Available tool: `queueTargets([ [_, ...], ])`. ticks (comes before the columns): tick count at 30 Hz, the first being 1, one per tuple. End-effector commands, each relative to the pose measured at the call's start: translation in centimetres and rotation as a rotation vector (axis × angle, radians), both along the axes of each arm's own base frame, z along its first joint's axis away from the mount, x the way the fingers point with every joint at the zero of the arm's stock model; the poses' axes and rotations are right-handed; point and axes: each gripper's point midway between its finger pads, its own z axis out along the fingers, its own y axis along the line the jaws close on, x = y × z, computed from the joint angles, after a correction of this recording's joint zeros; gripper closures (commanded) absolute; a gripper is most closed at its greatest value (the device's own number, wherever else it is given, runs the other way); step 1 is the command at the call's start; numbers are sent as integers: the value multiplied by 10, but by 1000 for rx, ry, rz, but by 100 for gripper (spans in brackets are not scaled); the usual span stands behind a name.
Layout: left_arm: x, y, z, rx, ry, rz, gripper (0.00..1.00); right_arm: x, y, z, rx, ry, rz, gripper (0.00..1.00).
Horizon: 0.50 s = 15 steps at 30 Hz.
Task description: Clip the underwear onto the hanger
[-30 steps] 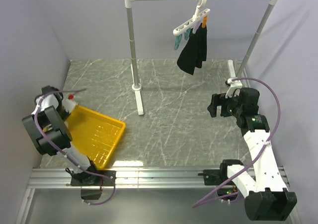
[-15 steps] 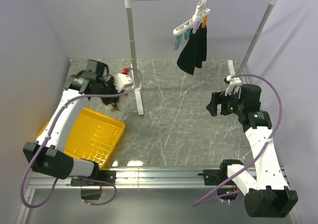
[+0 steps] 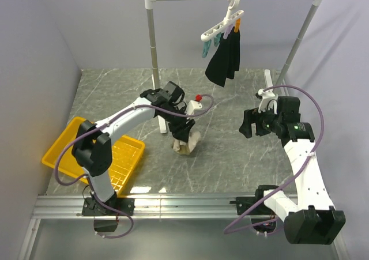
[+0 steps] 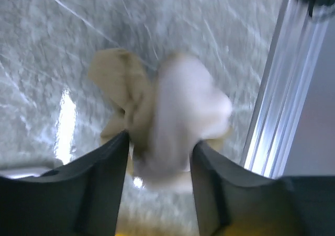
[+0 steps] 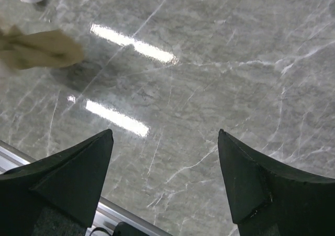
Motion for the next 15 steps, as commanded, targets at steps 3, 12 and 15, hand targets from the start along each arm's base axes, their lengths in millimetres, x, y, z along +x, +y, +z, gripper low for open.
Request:
queueTargets([
  [3, 14, -33, 35, -147, -13, 77, 42, 3, -3, 0, -22, 14, 25, 13],
  [12, -5, 24, -16, 78, -136, 44, 27, 3, 15, -16, 28, 65, 112, 18],
  [15, -1, 32, -37, 140, -140, 46, 28, 8, 20, -28, 29, 90, 127, 24],
])
